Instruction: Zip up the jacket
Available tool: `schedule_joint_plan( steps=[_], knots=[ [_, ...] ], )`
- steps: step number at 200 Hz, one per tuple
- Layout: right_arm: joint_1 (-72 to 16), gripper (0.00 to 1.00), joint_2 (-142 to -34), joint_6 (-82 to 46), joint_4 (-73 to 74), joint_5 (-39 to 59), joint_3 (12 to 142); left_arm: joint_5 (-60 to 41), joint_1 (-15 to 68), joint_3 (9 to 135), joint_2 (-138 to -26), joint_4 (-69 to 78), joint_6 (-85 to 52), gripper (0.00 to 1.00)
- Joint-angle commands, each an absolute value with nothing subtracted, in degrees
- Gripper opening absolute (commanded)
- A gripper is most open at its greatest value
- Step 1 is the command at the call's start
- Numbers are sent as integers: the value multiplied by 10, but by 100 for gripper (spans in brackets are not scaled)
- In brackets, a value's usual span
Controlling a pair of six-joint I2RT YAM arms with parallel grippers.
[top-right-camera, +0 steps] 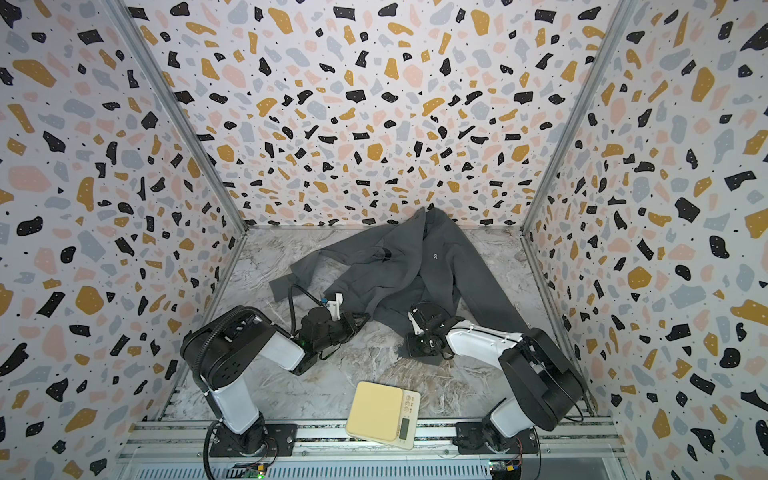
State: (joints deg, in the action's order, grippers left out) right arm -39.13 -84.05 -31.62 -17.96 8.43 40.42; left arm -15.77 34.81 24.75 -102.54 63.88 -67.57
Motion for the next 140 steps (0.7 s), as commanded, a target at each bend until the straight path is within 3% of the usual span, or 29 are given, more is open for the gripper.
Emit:
schedule_joint_plan(
  steps=[1,23,36,74,140],
  knots=[
    [-405,30,-789,-406,-332,44,432,-157,360,253,-1018,665,-662,0],
    [-427,57,-747,-511,-341,37,460,-167,365,251,-1028,697,-678,0],
    [-449,64,-741,-569,-341,18,470,-172,366,244,-1035,722,-690,0],
    [-494,65,-780,-680,-366,-34,468,-192,367,225,-1062,788,-721,0],
    [-506,63,-835,-702,-428,-76,516,-211,367,210,-1036,744,-688,0]
  ],
)
